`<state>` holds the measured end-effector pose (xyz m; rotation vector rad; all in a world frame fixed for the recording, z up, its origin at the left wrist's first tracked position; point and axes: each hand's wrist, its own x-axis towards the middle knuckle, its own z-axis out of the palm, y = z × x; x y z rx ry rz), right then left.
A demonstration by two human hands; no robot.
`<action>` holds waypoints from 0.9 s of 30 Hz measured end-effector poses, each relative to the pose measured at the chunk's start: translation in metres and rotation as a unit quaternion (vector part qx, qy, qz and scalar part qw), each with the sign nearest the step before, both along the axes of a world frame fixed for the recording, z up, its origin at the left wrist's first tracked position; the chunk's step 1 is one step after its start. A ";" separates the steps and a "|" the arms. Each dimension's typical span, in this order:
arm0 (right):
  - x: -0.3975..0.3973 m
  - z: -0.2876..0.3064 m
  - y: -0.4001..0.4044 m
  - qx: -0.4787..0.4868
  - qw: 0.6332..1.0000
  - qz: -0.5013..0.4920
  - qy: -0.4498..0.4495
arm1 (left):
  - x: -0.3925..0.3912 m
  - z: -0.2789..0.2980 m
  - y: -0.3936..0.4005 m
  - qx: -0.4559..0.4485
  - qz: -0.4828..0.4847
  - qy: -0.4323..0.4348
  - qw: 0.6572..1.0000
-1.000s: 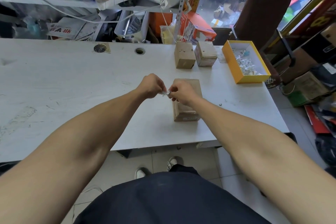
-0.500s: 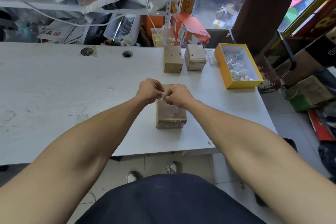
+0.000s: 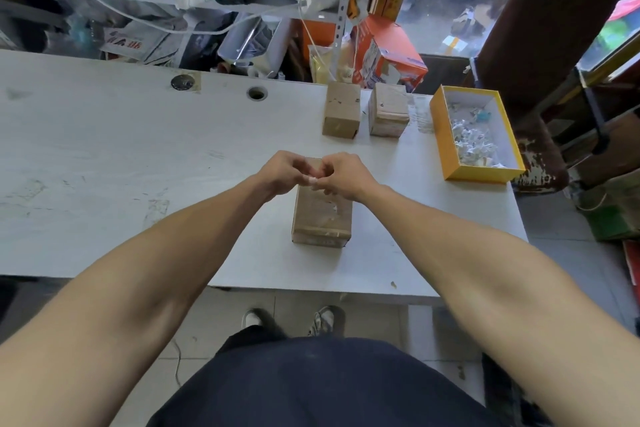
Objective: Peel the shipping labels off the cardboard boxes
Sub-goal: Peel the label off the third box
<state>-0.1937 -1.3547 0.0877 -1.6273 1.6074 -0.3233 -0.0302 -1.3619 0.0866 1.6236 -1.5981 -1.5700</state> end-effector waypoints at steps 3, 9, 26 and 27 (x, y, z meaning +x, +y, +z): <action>0.007 -0.002 0.002 -0.005 1.000 0.006 0.002 | 0.007 0.001 -0.003 0.062 0.009 0.042 0.997; 0.002 0.001 0.001 -0.032 0.999 0.022 0.008 | 0.004 0.003 -0.015 0.050 0.025 0.022 0.998; -0.028 -0.041 0.032 0.024 0.991 0.025 0.132 | 0.008 -0.043 0.005 -0.111 -0.235 -0.264 0.929; -0.027 -0.044 0.035 0.035 0.988 0.038 0.142 | 0.007 -0.048 0.005 -0.113 -0.250 -0.278 0.920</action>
